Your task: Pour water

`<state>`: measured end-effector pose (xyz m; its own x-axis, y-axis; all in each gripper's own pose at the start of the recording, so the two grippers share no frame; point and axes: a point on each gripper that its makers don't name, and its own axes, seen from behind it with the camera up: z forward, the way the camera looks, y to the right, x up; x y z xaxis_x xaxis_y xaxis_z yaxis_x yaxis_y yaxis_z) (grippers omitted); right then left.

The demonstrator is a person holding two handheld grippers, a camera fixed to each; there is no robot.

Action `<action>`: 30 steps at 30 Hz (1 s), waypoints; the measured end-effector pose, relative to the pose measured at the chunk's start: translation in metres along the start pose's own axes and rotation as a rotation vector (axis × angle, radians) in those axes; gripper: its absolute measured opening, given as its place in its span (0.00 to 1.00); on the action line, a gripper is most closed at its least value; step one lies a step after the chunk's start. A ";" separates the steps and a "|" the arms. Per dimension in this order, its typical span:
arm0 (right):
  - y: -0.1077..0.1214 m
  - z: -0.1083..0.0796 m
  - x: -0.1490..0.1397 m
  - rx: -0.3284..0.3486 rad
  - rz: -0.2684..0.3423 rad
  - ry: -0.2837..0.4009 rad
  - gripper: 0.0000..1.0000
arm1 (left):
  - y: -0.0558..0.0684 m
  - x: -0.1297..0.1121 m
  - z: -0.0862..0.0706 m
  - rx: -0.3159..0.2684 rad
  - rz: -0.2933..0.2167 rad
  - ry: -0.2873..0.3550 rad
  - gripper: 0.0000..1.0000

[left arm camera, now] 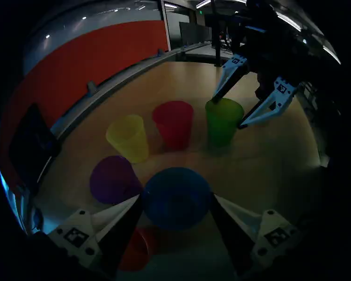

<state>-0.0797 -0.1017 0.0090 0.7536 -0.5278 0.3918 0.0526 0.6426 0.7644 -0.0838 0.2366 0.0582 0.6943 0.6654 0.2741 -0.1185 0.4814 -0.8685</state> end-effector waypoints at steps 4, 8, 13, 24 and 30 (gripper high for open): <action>0.000 0.000 0.001 0.001 0.001 0.002 1.00 | 0.000 0.000 0.002 0.003 -0.003 0.000 0.92; 0.000 0.000 0.002 0.004 0.002 0.006 1.00 | 0.000 0.001 0.002 0.001 -0.012 0.002 0.90; 0.001 0.002 0.002 0.006 0.003 0.008 1.00 | 0.002 0.002 0.000 -0.005 -0.012 0.006 0.90; -0.002 0.009 0.001 0.022 0.003 0.008 0.94 | 0.000 0.013 -0.015 0.004 -0.011 0.048 0.89; -0.007 0.004 0.006 0.029 0.021 0.027 0.93 | -0.002 0.021 -0.030 0.020 -0.015 0.084 0.89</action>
<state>-0.0780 -0.1118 0.0081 0.7716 -0.4989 0.3946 0.0175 0.6368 0.7708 -0.0480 0.2326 0.0529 0.7535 0.6077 0.2508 -0.1210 0.5032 -0.8556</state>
